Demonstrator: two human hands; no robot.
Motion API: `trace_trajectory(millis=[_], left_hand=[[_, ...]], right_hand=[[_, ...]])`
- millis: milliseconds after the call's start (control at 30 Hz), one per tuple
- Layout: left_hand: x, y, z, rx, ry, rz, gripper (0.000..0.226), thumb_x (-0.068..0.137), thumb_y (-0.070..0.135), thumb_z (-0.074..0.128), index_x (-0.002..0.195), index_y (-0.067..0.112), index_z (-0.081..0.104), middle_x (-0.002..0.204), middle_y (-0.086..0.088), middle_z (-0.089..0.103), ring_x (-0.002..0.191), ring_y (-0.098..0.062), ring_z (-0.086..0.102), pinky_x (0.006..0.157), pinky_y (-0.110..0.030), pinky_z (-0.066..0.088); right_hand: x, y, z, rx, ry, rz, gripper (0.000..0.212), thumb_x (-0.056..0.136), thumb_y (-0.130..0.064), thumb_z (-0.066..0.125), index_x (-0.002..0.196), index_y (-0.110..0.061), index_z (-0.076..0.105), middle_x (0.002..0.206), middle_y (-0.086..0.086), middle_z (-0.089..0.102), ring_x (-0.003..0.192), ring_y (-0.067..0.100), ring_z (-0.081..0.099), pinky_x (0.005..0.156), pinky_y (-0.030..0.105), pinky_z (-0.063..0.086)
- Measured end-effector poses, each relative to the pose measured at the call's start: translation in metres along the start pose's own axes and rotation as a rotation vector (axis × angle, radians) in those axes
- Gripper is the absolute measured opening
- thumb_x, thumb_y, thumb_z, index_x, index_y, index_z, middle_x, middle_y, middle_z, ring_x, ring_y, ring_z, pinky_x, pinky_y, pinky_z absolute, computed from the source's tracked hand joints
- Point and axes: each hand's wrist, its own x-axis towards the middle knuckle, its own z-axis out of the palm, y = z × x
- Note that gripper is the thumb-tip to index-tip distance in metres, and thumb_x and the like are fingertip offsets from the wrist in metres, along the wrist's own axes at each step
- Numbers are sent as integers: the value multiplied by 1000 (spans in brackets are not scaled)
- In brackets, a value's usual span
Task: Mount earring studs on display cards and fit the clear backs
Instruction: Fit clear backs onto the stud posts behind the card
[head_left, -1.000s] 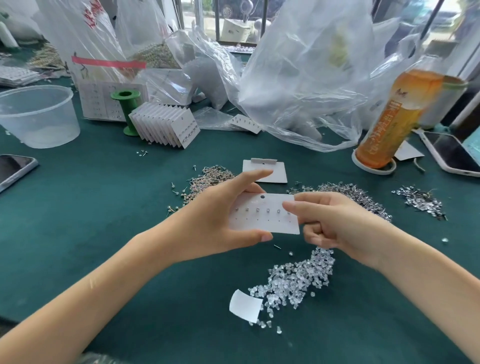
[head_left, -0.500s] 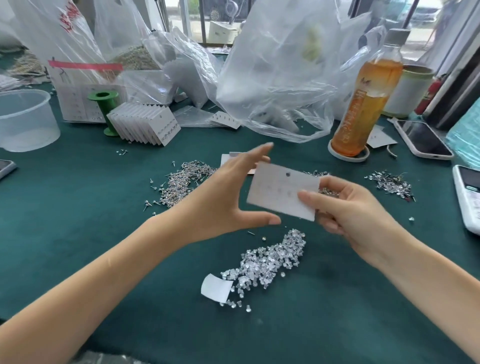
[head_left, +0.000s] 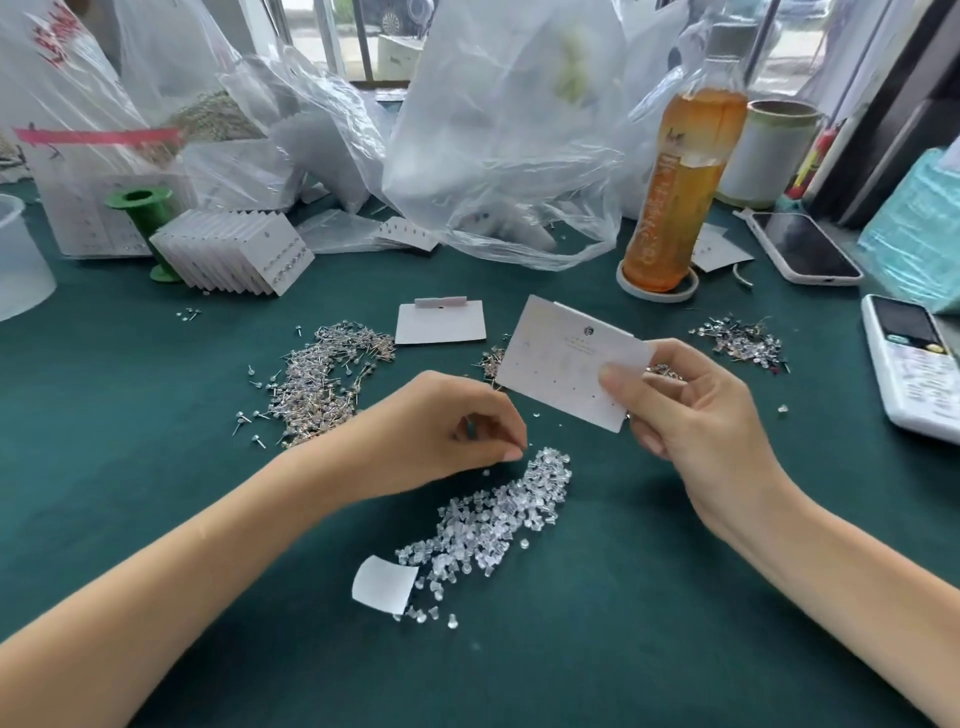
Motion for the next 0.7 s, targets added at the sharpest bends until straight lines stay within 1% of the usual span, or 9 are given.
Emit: trace_trajectory(millis=[100, 200, 267, 367, 467, 567, 700], left_hand=[[2, 3, 3, 23, 18, 7, 5, 82, 20, 72, 87, 21, 73, 77, 13, 68, 69, -1, 60, 66, -15, 48], [5, 5, 7, 61, 20, 14, 4, 81, 24, 73, 84, 21, 73, 72, 18, 62, 67, 1, 55, 61, -9, 42], [7, 6, 9, 81, 16, 14, 4, 81, 26, 72, 83, 23, 72, 69, 20, 60, 66, 1, 53, 61, -8, 39], [7, 4, 9, 70, 5, -4, 1, 83, 24, 71, 83, 24, 72, 67, 23, 59, 65, 0, 52, 61, -8, 37], [5, 3, 7, 51, -21, -17, 6, 85, 19, 69, 87, 24, 72, 75, 18, 63, 70, -1, 55, 63, -8, 40], [4, 2, 5, 48, -57, -22, 10, 86, 18, 67, 91, 26, 71, 85, 13, 64, 76, -5, 57, 67, -12, 43], [1, 1, 5, 37, -65, -16, 11, 87, 18, 66, 93, 25, 71, 89, 12, 63, 81, -8, 59, 72, -15, 45]], right_hand=[[-2, 4, 1, -3, -12, -1, 6, 80, -14, 69, 80, -18, 65, 56, -6, 62, 38, 7, 30, 38, 11, 26], [-2, 6, 0, 4, -9, -6, 6, 80, -14, 70, 80, -19, 65, 58, -5, 64, 38, 8, 30, 38, 12, 27], [-1, 7, -2, 5, -4, -6, 6, 80, -16, 71, 80, -20, 66, 62, -3, 65, 39, 9, 31, 39, 13, 27], [-2, 7, -3, 2, -11, -3, 7, 75, -24, 72, 79, -21, 67, 65, -2, 67, 39, 8, 32, 39, 12, 29], [-2, 8, -3, 7, -17, -1, 8, 73, -26, 72, 77, -22, 68, 66, -2, 68, 39, 8, 32, 39, 12, 29], [-1, 8, -3, 4, -14, -3, 7, 73, -26, 72, 78, -23, 68, 67, -2, 69, 39, 8, 32, 40, 12, 30], [-2, 8, -4, 2, -16, 0, 10, 72, -27, 72, 80, -21, 68, 69, -1, 70, 39, 9, 33, 40, 13, 30]])
